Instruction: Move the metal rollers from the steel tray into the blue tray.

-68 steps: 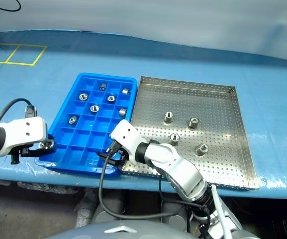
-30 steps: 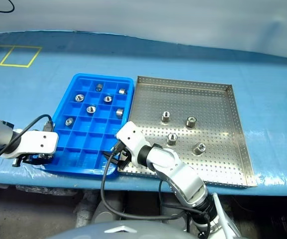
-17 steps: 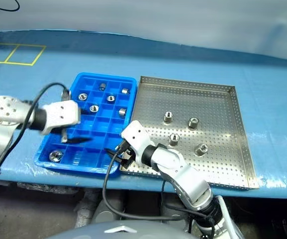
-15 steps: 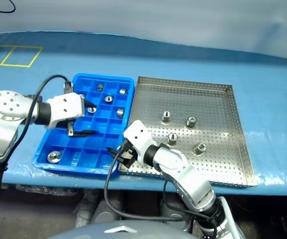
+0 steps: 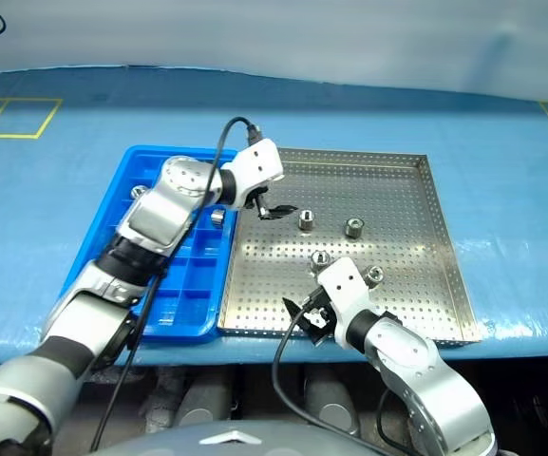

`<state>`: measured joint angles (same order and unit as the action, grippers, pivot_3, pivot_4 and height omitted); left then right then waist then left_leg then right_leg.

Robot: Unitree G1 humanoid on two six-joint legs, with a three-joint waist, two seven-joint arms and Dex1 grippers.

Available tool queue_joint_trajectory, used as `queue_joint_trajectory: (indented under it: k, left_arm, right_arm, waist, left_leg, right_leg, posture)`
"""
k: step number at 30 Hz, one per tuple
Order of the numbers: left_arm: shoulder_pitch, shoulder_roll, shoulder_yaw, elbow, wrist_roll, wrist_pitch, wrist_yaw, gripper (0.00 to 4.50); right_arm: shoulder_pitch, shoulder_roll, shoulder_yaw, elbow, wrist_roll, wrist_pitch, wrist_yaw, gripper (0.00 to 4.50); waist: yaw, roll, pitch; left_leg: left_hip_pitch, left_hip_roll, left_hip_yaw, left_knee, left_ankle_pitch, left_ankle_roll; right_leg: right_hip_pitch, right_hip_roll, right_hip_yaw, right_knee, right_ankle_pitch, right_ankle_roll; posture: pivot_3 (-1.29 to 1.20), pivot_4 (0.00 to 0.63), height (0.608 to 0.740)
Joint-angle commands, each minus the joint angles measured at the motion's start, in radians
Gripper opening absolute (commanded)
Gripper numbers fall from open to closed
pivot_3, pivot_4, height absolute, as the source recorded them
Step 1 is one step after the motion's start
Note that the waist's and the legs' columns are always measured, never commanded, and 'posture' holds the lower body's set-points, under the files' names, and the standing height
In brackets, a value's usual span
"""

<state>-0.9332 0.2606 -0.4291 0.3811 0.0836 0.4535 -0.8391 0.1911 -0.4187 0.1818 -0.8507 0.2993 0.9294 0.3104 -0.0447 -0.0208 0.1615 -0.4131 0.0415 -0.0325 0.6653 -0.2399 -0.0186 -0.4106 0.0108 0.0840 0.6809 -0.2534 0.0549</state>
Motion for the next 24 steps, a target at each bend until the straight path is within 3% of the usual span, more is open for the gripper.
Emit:
queue_joint_trajectory:
  k: [1, 8, 16, 20, 24]
  left_arm:
    - [-0.077, -0.040, -0.019, 0.153, 0.038, -0.066, 0.002, 4.45]
    - [-0.158, -0.124, -0.020, 0.428, 0.067, -0.139, -0.017, 4.45]
    - [-0.182, -0.180, -0.014, 0.579, 0.103, -0.193, -0.009, 4.45]
    - [-0.183, -0.184, -0.015, 0.612, 0.130, -0.202, -0.011, 3.54]
    - [-0.191, -0.171, 0.019, 0.585, 0.114, -0.198, -0.013, 2.16]
  right_arm:
    - [0.003, 0.012, -0.003, -0.042, 0.004, 0.000, -0.023, 4.50]
    - [0.007, 0.029, 0.021, -0.044, -0.002, -0.008, -0.053, 4.50]
    - [-0.009, 0.036, 0.029, -0.040, -0.005, -0.011, -0.072, 4.50]
    - [-0.017, 0.041, 0.035, -0.039, -0.006, -0.011, -0.080, 4.50]
    - [-0.024, 0.044, 0.038, -0.035, -0.006, -0.010, -0.083, 4.50]
  waist:
    - [-0.009, 0.000, 0.000]
    - [-0.028, 0.000, 0.000]
    - [-0.039, 0.000, 0.000]
    - [-0.043, 0.000, 0.000]
    - [-0.044, 0.000, 0.000]
  left_leg:
    - [0.000, 0.000, 0.000, 0.000, 0.000, 0.000]
    - [-0.001, -0.001, 0.000, -0.001, 0.000, 0.000]
    - [-0.001, -0.002, 0.000, -0.001, 0.000, 0.000]
    - [-0.001, -0.002, 0.001, -0.001, 0.000, 0.000]
    - [-0.001, -0.002, 0.001, -0.001, 0.000, 0.000]
  right_leg:
    - [0.000, 0.000, 0.000, 0.000, 0.000, 0.000]
    - [-0.001, -0.001, 0.001, -0.001, 0.000, 0.000]
    - [-0.001, -0.001, 0.002, -0.001, 0.000, 0.001]
    - [-0.001, -0.001, 0.002, -0.001, 0.001, 0.001]
    - [-0.001, -0.001, 0.003, -0.001, 0.001, 0.001]
  posture:
    - [-0.08, 0.150, 0.740]
    - [-0.11, 0.150, 0.740]
    - [-0.12, 0.150, 0.740]
    - [-0.13, 0.150, 0.740]
    - [-0.11, 0.150, 0.740]
